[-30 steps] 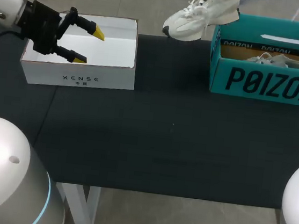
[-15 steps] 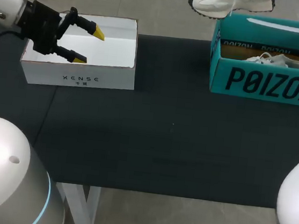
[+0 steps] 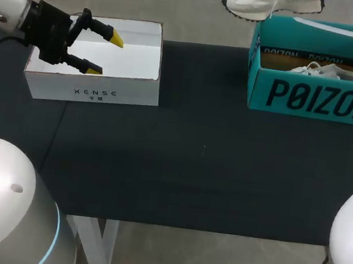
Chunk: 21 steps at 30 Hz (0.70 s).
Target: Take the shoe out of the shoebox, open the shoe tongue, remove and reinsert the insole, then place the shoe into the shoebox
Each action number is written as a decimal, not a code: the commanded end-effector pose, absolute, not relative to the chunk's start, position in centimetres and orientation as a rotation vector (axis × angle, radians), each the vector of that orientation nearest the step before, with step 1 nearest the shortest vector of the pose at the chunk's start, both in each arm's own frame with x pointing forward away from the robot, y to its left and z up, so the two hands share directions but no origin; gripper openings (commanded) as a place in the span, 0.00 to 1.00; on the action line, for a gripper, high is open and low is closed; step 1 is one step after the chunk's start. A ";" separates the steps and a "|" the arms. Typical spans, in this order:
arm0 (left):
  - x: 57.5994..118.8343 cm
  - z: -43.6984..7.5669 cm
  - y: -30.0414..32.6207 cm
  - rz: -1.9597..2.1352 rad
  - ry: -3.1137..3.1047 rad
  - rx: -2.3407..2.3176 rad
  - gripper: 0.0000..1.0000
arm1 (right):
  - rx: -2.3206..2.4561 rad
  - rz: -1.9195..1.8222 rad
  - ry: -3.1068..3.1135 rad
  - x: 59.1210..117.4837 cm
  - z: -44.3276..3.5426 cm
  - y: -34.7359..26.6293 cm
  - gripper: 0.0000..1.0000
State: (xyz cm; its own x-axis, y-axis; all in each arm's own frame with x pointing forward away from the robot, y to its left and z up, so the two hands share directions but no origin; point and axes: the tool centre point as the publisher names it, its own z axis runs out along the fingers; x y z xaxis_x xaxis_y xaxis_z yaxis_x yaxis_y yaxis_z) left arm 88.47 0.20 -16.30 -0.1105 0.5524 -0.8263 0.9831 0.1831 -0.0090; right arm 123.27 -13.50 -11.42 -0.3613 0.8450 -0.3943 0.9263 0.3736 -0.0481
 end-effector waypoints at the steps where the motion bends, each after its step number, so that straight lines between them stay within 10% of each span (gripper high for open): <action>1: 88.5 -16.3 0.2 -0.777 1.762 1.457 1.00 | 1.557 -0.374 2.334 123.0 -11.2 -13.5 0.00; 21: 88.5 -16.3 0.2 -0.777 1.762 1.457 1.00 | 1.786 -0.286 2.045 121.0 -12.8 -23.3 0.00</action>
State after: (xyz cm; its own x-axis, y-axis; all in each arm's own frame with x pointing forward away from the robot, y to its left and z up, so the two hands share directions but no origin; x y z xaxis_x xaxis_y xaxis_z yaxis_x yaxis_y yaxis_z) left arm 88.47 0.20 -16.30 -0.1104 0.5524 -0.8263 0.9831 0.1830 -0.0090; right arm 122.21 -22.21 -12.36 -0.0983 0.8931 -0.4390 0.9910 0.1280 0.0384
